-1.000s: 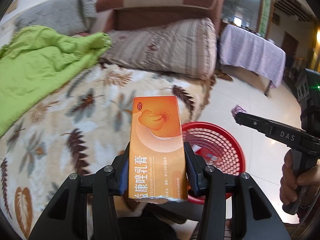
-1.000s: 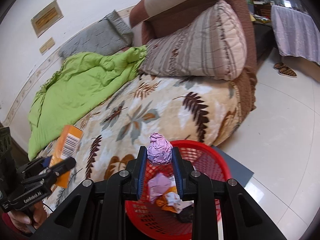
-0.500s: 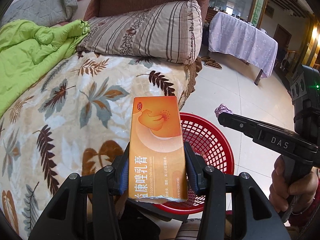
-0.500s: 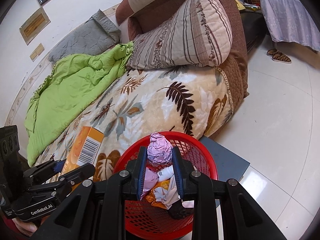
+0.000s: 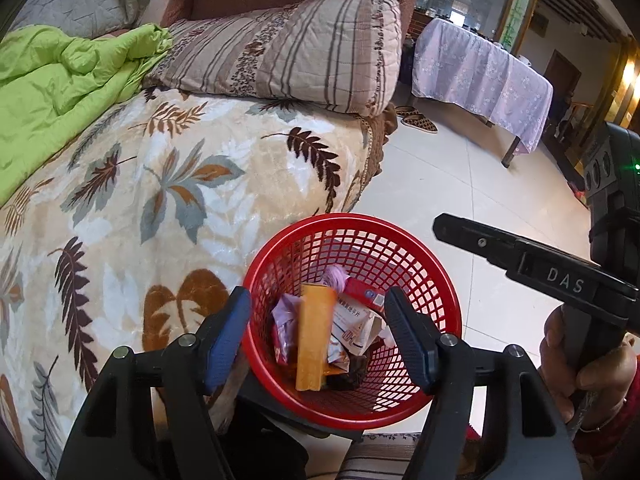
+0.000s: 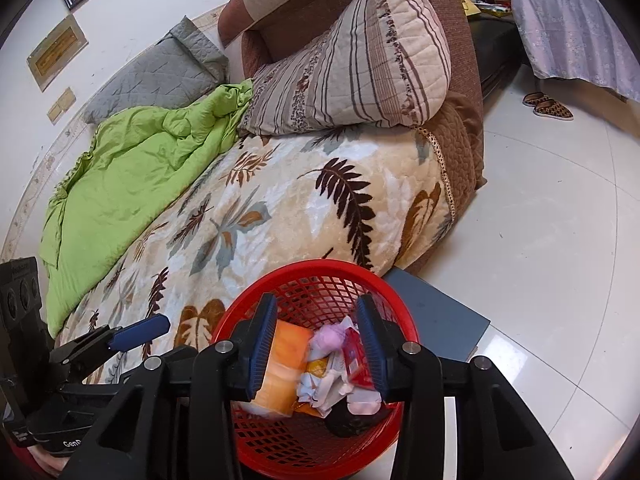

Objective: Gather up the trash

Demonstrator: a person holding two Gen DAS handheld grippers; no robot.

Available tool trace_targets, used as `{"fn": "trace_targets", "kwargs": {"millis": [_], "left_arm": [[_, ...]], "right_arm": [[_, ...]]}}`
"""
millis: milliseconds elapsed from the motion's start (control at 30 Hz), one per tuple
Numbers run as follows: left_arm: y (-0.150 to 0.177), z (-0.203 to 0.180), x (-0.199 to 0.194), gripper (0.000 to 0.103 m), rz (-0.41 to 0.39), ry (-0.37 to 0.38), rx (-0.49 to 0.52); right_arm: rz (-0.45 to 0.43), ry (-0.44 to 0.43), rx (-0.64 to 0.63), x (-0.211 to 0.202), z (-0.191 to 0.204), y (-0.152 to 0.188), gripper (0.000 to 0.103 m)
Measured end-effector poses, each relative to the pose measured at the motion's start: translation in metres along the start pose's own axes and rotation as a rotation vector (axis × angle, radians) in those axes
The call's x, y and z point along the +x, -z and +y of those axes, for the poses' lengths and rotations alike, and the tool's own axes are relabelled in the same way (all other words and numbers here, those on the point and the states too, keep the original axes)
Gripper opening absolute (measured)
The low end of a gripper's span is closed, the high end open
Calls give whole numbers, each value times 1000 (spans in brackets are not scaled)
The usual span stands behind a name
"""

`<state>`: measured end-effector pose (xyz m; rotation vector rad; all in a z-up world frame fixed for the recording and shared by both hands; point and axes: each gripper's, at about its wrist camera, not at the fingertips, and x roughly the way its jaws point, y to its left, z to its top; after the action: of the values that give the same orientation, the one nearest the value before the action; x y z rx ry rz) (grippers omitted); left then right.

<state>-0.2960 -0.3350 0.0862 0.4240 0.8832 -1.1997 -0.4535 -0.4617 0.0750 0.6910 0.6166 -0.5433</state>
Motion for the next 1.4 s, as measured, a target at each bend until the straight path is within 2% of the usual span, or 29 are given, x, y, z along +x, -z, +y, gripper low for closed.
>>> {"fn": "trace_targets", "kwargs": {"millis": [67,200,300,400,567,667,800,933,1067,1400], "left_arm": [[1,3,-6,69,-13,-8,-10],[2,14,-32,77,-88,-41,-39],[7,24,-56,85,-144,-69,-55],[15,37,-81,88,-199,-99,-75],[38,67,-123,95,-275,-154,-154],[56,82,-145,95,-303,-190,-185],[80,95,-168,97,-325,-275,-178],[106,103,-186,101,-353,-392,-170],[129,109,-195,103,-368,-503,-185],[146,111,-188,103,-291,-611,-178]], "right_arm": [[-5,12,-5,-2,2,-2,48],[-27,51,-25,-10,11,-3,68],[-54,113,-73,-18,26,-2,83],[-97,186,-124,-28,47,1,92],[-160,306,-221,-39,89,13,102],[-213,357,-263,-47,114,25,103],[-310,500,-302,-57,150,47,103],[-261,488,-328,-56,170,65,103],[-255,510,-355,-56,182,85,103],[-286,532,-389,-59,195,101,103]]}}
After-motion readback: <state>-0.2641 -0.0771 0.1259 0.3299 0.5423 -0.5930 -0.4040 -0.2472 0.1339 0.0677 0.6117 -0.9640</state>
